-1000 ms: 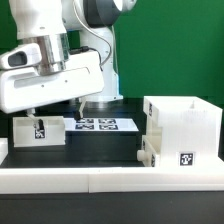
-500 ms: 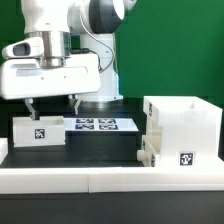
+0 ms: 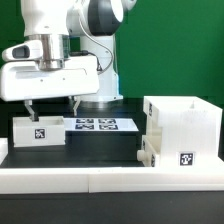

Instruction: Assemble drawer

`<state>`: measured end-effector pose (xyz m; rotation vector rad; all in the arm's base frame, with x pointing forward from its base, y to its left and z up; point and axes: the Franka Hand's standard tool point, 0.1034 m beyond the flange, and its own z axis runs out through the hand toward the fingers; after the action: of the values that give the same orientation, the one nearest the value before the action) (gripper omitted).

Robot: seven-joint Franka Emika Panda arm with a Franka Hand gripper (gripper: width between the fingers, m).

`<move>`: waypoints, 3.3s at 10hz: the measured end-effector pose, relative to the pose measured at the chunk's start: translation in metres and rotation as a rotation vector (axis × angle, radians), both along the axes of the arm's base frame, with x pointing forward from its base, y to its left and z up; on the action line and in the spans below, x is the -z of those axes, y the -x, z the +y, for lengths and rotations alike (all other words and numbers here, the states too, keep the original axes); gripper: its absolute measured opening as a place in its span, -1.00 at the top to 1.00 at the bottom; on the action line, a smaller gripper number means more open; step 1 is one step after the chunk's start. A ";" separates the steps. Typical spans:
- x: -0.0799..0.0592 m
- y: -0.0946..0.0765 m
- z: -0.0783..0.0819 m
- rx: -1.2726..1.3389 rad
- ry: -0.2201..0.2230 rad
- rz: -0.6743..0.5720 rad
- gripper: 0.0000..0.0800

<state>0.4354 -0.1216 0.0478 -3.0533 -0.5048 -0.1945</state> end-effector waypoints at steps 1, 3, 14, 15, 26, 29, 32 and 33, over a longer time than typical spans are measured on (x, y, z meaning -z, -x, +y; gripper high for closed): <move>0.002 0.004 0.002 0.008 0.011 -0.015 -0.62; 0.009 0.021 0.007 0.022 0.029 -0.029 -0.62; 0.044 0.046 0.007 0.046 0.035 -0.022 -0.13; 0.044 0.046 0.007 0.046 0.034 -0.022 -0.13; 0.028 0.023 0.062 -0.078 0.021 -0.025 0.90; 0.009 -0.001 0.065 -0.177 0.004 0.001 0.90; 0.010 0.000 0.063 -0.205 0.008 0.000 0.90; 0.010 0.001 0.062 -0.271 0.017 -0.002 0.90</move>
Offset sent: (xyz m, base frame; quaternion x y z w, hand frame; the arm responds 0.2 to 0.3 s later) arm -0.0242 -0.0009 -0.0135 -0.0368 0.0251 0.0306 0.9985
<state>0.4348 -0.0598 0.0375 -2.9573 -0.9151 -0.1832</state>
